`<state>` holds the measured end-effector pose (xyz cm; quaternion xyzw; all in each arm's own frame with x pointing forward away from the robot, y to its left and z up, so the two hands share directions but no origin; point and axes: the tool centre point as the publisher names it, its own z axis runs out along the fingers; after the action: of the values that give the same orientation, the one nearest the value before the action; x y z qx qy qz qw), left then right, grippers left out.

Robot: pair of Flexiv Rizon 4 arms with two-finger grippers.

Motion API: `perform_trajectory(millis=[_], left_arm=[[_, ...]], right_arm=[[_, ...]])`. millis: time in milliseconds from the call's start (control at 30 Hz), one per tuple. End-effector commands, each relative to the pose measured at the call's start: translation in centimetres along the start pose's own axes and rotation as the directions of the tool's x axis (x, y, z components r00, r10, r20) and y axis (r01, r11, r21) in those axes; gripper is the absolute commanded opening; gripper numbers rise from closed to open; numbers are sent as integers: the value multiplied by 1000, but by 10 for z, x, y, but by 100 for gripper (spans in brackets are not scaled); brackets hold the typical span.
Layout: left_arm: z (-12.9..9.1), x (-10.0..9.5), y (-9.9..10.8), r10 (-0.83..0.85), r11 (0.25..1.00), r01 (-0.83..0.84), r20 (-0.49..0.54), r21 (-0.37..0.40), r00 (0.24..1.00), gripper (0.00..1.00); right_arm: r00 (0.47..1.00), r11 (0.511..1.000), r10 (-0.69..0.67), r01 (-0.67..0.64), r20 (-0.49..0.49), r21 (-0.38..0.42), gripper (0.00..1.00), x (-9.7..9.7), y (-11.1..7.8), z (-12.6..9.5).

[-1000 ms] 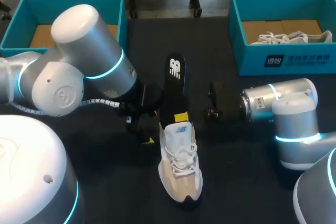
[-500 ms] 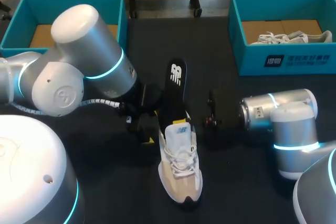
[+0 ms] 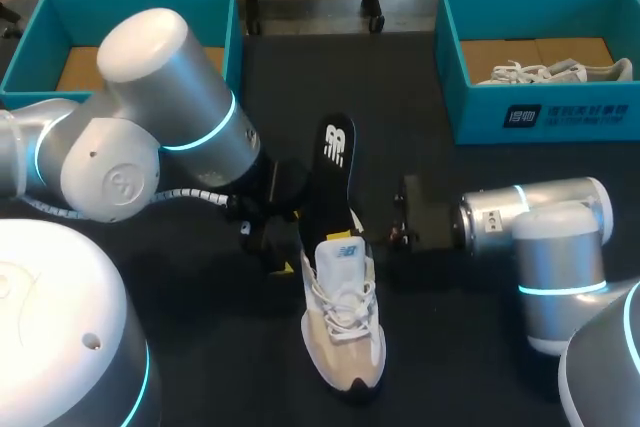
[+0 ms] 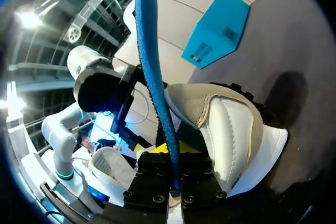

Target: Take the shoe out of the shoebox, open the shoe tongue, remove and reinsert the insole, then place the shoe into the shoebox

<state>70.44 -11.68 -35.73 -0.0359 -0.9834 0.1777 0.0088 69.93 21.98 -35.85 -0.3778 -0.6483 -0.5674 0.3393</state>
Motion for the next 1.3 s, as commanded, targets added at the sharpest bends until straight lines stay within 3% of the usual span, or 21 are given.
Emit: perform_trajectory(millis=[33,633,833,1300], left_arm=[[1,1,1,1,1000,-1,3,1,1000,100],[1,1,1,1,1000,-1,3,1,1000,100],[1,1,1,1,1000,-1,3,1,1000,100],[1,1,1,1,1000,-1,3,1,1000,100]], right_arm=[[999,1000,-2,3,43,-24,0,9,-16,0],[999,1000,-22,22,44,10,0,9,-1,-2],[998,1000,-29,28,51,13,26,9,-3,-2],[990,994,-109,106,90,35,29,22,-3,3]])
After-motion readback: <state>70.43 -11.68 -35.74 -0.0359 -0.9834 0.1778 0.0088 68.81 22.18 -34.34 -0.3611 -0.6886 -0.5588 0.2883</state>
